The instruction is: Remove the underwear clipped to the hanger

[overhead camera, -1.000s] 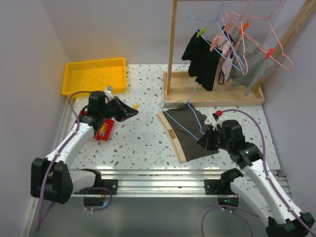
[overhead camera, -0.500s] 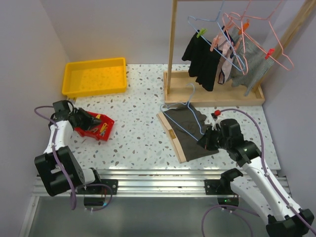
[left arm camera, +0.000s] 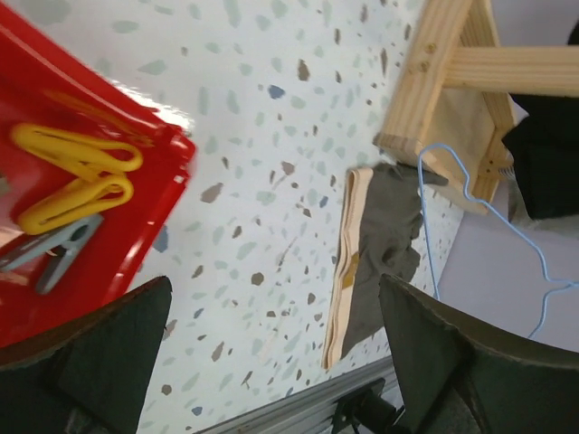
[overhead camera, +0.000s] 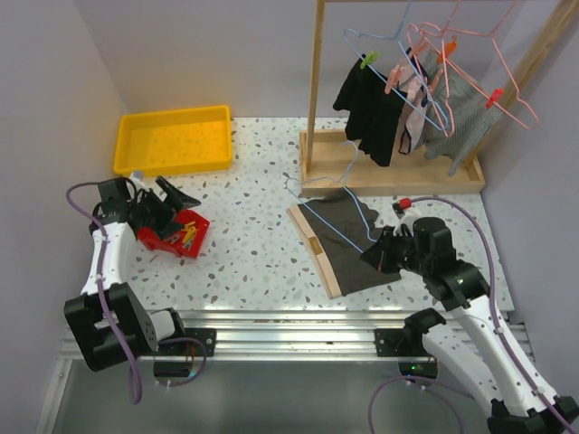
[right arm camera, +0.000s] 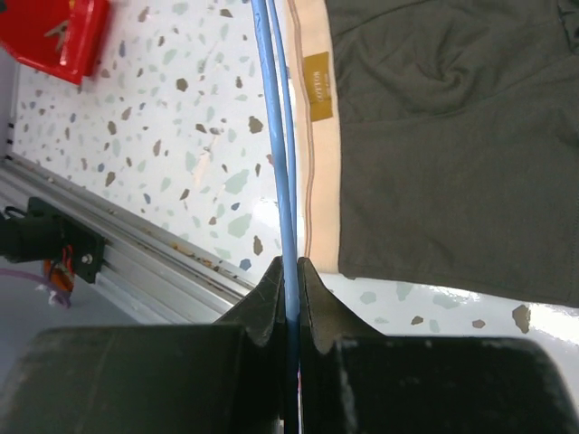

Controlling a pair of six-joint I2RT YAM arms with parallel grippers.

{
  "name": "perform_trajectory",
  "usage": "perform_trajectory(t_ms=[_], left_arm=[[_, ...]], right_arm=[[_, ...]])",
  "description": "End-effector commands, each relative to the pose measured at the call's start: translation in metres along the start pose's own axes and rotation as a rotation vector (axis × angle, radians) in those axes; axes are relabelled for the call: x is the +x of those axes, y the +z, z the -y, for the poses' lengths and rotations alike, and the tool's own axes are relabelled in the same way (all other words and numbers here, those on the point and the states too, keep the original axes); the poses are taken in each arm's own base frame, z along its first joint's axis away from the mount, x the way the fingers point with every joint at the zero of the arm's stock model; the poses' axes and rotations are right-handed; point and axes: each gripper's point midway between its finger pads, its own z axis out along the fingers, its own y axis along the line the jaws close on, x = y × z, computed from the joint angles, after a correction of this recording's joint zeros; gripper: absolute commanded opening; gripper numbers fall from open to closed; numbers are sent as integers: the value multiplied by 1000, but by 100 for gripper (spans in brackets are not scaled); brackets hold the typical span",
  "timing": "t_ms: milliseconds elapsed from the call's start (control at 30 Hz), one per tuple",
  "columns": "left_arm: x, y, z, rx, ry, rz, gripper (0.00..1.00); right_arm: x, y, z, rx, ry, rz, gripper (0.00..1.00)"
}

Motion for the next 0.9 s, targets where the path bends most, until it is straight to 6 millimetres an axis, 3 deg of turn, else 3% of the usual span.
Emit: perform_trajectory(t_ms=[0, 133, 233, 267, 467, 633, 667, 733, 767, 867], left_arm=[[4, -14, 51, 185, 125, -1, 100], [8, -18, 67, 248, 175, -1, 100], [14, -17, 68, 268, 167, -19, 100], [13, -16, 67, 271, 168, -19, 100], [17, -11, 67, 267, 170, -42, 100], [16, -10, 70, 272, 178, -47, 100], [17, -10, 72, 276, 185, -50, 100], [16, -10, 73, 271, 191, -49, 100], [17, -10, 75, 274, 196, -51, 100], [17, -12, 78, 273, 211, -51, 100]], right_arm=[[-33, -26, -41, -147, -29, 112, 0], [-71, -73, -59, -144, -110, 262, 0], [-97, -105, -56, -72, -140, 402, 0], [-110, -124, -61, -66, -152, 468, 0], [-146, -180, -46, 118, -220, 651, 0], [-174, -178, -48, 170, -269, 683, 0], [-181, -166, -48, 177, -272, 661, 0], [-198, -162, -55, 167, -281, 696, 0], [-207, -147, -56, 172, -285, 675, 0], [-235, -135, -68, 151, -293, 712, 0]])
